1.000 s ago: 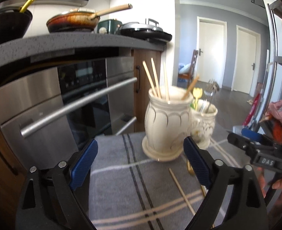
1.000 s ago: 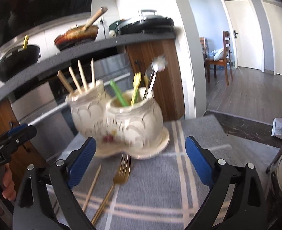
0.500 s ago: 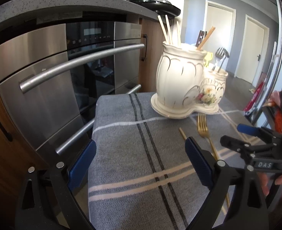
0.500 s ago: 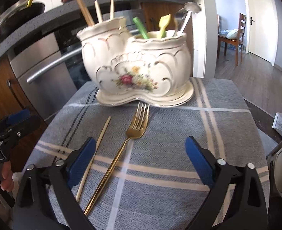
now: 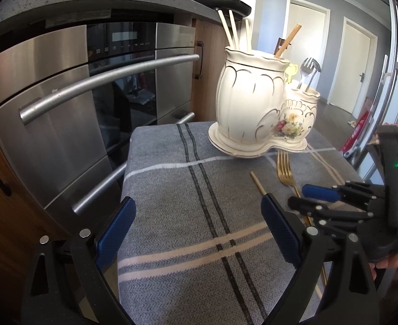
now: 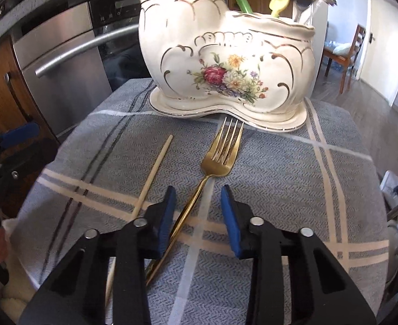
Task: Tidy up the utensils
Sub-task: 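Grasp the last chopstick with the left tool while the right tool grasps the gold fork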
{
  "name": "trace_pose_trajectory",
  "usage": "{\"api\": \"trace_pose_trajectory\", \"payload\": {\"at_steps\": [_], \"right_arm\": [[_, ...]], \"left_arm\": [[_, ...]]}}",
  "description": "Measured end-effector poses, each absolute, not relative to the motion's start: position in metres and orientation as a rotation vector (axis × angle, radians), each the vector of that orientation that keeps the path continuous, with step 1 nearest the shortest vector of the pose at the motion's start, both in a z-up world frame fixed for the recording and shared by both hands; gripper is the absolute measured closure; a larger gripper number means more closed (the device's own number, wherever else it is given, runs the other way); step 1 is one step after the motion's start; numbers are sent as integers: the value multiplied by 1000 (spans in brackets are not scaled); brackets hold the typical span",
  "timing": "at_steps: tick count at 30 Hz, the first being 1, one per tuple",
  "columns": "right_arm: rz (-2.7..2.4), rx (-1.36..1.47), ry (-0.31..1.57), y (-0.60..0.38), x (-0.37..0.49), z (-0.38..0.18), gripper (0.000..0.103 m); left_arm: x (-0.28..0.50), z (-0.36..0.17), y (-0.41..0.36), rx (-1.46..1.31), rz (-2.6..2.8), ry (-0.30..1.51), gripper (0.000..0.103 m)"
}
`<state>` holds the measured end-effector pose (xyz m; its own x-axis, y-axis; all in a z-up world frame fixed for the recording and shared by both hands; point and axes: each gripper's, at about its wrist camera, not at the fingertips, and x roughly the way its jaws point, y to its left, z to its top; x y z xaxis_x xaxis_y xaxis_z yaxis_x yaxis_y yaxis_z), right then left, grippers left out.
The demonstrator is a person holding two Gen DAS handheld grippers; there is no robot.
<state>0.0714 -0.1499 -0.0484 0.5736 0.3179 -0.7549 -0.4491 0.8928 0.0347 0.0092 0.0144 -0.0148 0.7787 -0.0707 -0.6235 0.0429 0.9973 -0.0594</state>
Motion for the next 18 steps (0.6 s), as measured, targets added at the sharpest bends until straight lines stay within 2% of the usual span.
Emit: {"api": "trace_pose_trajectory", "payload": {"at_steps": [3,8,15,18], "right_arm": [[472,-174,851,-149,71,-48,88],[459,-138,868,-167,72,-46,97],[481,-44,884,-196,74,-43,97],[486,-30,869,-204,72,-37,97]], "left_arm": [[9,-15,10,-27,-64,686,10],[10,-14,0,-15,-79,702,10],[17,-20,-39,46,-169,789,12],[20,-23,-53,79,-181,817,19]]}}
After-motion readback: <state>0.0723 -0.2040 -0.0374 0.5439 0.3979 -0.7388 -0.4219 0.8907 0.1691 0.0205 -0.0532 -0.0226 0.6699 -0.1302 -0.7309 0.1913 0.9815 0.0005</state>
